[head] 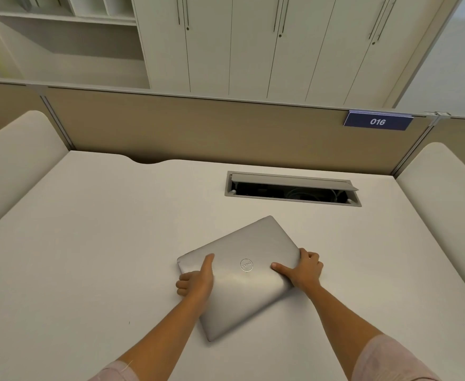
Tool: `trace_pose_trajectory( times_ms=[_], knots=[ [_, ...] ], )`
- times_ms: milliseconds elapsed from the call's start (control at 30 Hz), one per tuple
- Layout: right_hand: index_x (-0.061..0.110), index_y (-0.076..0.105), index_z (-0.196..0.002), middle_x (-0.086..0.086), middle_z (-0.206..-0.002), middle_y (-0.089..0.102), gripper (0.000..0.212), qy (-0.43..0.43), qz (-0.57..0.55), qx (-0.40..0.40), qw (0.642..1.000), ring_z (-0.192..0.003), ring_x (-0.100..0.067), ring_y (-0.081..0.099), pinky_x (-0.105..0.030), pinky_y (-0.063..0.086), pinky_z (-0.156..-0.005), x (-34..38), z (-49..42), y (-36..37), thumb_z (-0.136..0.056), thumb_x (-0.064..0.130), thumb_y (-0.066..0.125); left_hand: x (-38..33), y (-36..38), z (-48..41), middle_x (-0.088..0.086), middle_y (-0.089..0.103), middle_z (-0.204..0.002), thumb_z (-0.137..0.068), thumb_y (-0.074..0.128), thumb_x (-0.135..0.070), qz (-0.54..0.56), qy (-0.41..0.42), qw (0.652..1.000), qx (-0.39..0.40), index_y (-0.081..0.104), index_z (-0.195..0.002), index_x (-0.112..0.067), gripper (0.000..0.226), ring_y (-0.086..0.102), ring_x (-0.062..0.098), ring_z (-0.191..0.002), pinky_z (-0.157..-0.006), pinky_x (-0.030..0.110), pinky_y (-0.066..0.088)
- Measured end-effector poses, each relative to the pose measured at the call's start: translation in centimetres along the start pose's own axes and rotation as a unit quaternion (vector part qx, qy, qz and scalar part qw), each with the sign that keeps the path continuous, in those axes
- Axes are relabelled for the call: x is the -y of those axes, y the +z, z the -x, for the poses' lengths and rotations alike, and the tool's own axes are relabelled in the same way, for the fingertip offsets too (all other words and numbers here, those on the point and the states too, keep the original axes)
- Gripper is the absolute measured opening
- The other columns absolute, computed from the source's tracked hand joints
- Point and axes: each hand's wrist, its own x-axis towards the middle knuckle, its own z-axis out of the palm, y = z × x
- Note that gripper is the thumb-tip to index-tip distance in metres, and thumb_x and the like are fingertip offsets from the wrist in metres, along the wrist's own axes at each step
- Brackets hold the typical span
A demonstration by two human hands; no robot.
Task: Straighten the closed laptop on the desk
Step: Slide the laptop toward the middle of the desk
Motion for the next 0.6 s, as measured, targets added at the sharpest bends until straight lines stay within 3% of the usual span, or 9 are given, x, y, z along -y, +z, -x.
trace_pose_trajectory(
  times_ms=[133, 233, 367, 500, 600],
  knots=[
    [0.02, 0.033, -0.142, -0.01, -0.139, 0.039, 0.104, -0.035, 0.028, -0.003, 0.999, -0.129, -0.035, 0.035, -0.044, 0.029, -0.111, -0.5, -0.2, 0.2, -0.061, 0.074, 0.07, 1.1, 0.2, 0.2, 0.015, 0.028, -0.14, -0.079, 0.058, -0.068, -0.119, 0.086, 0.989, -0.027, 0.012, -0.143, 0.006, 0.109, 0.027, 0.029, -0.128, -0.107, 0.038, 0.031],
    [0.025, 0.02, -0.149, -0.007, -0.147, 0.033, 0.107, -0.063, 0.072, 0.004, 0.995, -0.135, -0.032, 0.031, -0.05, 0.019, -0.114, -0.7, -0.4, 0.2, -0.066, 0.078, 0.061, 3.6, 0.1, -0.3, 0.018, 0.017, -0.152, -0.08, 0.056, -0.069, -0.204, 0.179, 0.961, -0.052, -0.001, -0.147, 0.005, 0.115, 0.015, 0.032, -0.14, -0.117, 0.039, 0.015],
    [0.032, 0.011, -0.151, -0.005, -0.151, 0.028, 0.101, -0.097, 0.122, 0.021, 0.988, -0.141, -0.028, 0.023, -0.055, 0.003, -0.116, -0.7, -0.7, 0.1, -0.072, 0.078, 0.054, 7.4, -1.3, -0.8, 0.017, -0.009, -0.159, -0.078, 0.059, -0.07, -0.227, 0.297, 0.927, 0.006, -0.018, -0.147, 0.0, 0.125, -0.011, 0.03, -0.146, -0.12, 0.042, 0.0],
    [0.028, 0.011, -0.152, -0.007, -0.153, 0.027, 0.102, -0.109, 0.09, 0.061, 0.988, -0.139, -0.029, 0.03, -0.049, 0.023, -0.114, -0.2, -1.0, -0.4, -0.074, 0.07, 0.062, 8.7, -3.0, -1.8, 0.013, -0.028, -0.156, -0.054, 0.061, -0.086, -0.278, 0.357, 0.886, 0.106, -0.033, -0.142, -0.006, 0.152, -0.031, 0.024, -0.142, -0.115, 0.036, -0.018],
    [0.027, 0.01, -0.152, -0.007, -0.153, 0.027, 0.1, -0.11, 0.083, 0.07, 0.988, -0.139, -0.029, 0.029, -0.049, 0.027, -0.112, 0.2, -1.2, -0.5, -0.077, 0.068, 0.061, 9.1, -3.6, -2.4, 0.007, -0.041, -0.148, -0.035, 0.06, -0.095, -0.328, 0.385, 0.852, 0.136, -0.047, -0.133, -0.017, 0.164, -0.046, 0.019, -0.133, -0.113, 0.038, -0.023]
  ],
)
